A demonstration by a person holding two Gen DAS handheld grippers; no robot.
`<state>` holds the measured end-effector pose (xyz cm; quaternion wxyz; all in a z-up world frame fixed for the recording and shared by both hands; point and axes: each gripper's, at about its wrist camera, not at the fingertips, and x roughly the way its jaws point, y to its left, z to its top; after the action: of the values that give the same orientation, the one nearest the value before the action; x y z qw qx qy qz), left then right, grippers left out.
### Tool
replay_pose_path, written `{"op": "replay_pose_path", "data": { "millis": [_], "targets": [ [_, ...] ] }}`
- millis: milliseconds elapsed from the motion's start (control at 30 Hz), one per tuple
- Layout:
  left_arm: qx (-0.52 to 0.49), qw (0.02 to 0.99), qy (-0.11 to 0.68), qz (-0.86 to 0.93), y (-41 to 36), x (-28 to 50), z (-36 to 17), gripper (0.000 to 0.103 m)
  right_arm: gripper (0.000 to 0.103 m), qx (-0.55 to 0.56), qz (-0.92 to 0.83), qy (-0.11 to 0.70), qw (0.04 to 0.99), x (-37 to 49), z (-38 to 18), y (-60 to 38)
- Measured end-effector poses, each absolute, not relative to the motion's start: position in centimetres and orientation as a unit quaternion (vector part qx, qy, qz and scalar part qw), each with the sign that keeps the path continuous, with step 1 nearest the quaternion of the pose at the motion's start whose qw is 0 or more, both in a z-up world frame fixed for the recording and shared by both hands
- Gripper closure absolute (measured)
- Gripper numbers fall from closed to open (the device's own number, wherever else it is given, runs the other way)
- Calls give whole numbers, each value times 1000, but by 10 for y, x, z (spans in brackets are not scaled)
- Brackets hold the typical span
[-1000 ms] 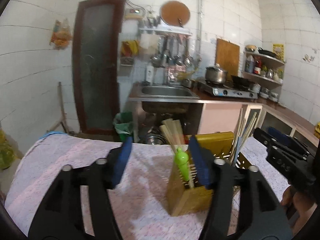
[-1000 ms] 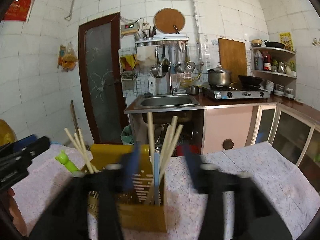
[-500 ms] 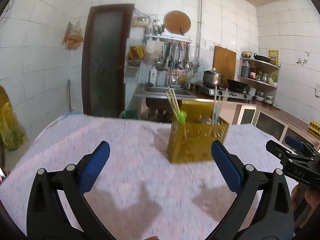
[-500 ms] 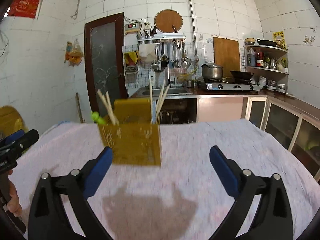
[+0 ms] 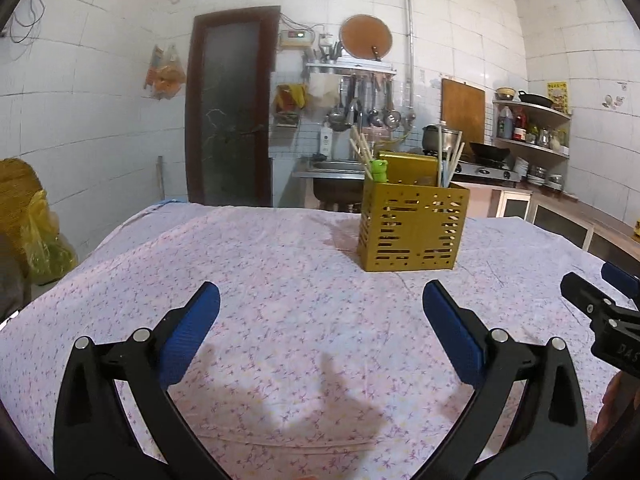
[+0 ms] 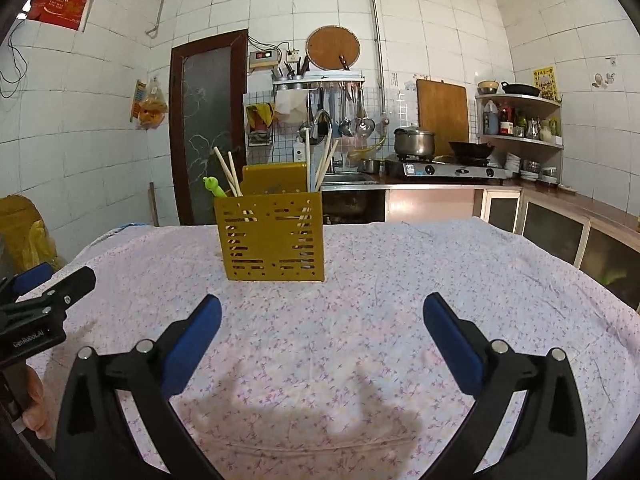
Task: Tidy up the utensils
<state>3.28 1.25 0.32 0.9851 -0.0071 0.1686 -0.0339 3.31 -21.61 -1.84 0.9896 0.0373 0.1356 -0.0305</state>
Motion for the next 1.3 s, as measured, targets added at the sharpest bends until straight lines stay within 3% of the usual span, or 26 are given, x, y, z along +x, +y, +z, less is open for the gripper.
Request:
{"op": "replay_pose_path", "data": {
  "millis": [1300],
  "targets": [
    [12,990,139,-25,5,23,1,5,4,17,-45,107,993,17,-21,-211]
  ]
}}
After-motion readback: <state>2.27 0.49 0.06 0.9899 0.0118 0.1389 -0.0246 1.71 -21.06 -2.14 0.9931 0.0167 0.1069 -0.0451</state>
